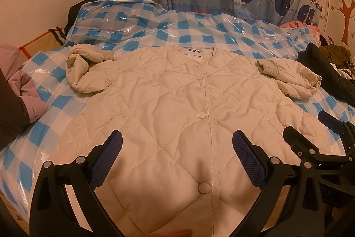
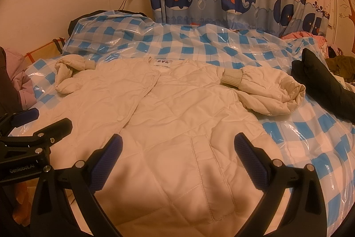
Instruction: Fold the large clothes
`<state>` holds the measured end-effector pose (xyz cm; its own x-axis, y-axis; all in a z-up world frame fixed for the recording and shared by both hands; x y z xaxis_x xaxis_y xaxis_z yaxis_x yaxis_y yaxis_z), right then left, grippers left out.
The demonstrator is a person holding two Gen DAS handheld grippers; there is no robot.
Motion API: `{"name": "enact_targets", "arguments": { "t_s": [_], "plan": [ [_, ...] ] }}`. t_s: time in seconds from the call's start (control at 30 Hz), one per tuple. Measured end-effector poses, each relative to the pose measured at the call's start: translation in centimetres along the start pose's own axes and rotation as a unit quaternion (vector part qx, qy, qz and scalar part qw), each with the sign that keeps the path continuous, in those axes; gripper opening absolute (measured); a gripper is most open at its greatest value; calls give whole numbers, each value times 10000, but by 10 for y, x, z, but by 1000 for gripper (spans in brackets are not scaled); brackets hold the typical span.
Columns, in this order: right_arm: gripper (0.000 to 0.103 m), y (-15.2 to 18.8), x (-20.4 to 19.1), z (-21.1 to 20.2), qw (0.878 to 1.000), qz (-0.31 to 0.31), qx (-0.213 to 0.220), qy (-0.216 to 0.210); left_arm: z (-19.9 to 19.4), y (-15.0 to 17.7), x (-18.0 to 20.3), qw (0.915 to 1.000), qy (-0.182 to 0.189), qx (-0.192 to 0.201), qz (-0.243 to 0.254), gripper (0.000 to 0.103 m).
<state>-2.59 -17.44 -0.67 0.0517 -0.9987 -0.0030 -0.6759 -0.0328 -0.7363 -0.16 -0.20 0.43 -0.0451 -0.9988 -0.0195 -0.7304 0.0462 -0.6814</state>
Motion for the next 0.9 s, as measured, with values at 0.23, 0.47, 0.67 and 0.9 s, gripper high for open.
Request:
{"name": "enact_targets", "arguments": {
  "t_s": [0.23,0.47,0.67,0.9],
  "plan": [
    [97,0,0,0,10000,-6,-2,5,0,0,0,10000,1,-4,-4,96],
    [97,0,-1,1,10000,-8,-4,6,0,0,-1,10000,7,-7,-7,96],
    [97,0,-1,1,10000,-11,-6,10,0,0,-1,10000,9,-8,-10,96],
    [97,0,-1,1,10000,-15,-10,13,0,-1,-2,10000,10,-11,-14,96]
  ]
}}
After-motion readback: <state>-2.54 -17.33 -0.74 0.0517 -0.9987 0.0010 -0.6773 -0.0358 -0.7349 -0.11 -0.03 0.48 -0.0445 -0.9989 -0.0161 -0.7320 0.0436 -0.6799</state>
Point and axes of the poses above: each gripper's, at about its wrist camera, not at the fingertips, and z roughly the way its jaws point, x to its right, y to its underside, the point moved 1 cm from there along z, roughly the way its jaws point, and after that the axes turned 6 degrees about -x, right-handed, at the moved point
